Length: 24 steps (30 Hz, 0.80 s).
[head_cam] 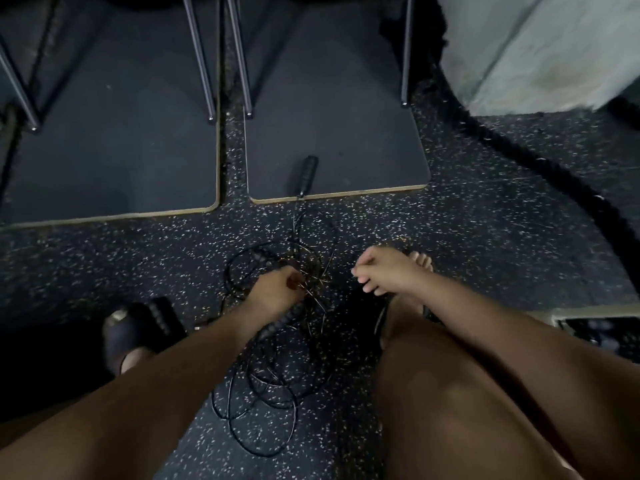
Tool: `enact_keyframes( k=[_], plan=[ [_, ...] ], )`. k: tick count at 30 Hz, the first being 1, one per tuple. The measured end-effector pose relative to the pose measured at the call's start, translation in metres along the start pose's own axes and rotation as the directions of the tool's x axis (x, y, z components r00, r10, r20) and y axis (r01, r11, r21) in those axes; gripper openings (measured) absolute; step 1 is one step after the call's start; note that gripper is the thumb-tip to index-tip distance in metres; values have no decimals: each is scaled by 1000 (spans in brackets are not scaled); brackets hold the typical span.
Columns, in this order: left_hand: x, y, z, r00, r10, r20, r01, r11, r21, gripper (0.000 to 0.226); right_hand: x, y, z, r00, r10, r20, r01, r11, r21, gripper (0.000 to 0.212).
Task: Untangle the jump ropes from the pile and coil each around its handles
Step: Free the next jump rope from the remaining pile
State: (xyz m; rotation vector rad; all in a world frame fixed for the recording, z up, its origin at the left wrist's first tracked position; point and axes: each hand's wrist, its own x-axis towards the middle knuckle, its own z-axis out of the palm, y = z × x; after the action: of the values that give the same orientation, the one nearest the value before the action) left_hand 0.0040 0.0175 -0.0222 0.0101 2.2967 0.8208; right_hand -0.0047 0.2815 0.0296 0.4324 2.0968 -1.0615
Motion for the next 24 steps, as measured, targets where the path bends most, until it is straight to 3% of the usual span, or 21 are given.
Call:
enact_keyframes(
  k=[7, 18, 21, 24],
  plan=[
    [37, -68, 53, 993, -101, 66, 85, 974, 212, 40, 59, 8, 37, 978, -108, 181, 173, 900, -400, 27],
    [57, -97, 88, 999, 23, -41, 6, 797, 605, 57, 97, 16, 81, 909, -104, 403, 314, 807, -500, 38],
    [56, -104, 91, 996, 33, -83, 23, 805, 593, 53, 97, 18, 89, 894, -86, 440, 329, 791, -515, 37],
    [53, -104, 93, 986, 36, -163, 33, 916, 399, 49, 98, 23, 89, 906, -74, 417, 304, 799, -519, 36]
  ],
)
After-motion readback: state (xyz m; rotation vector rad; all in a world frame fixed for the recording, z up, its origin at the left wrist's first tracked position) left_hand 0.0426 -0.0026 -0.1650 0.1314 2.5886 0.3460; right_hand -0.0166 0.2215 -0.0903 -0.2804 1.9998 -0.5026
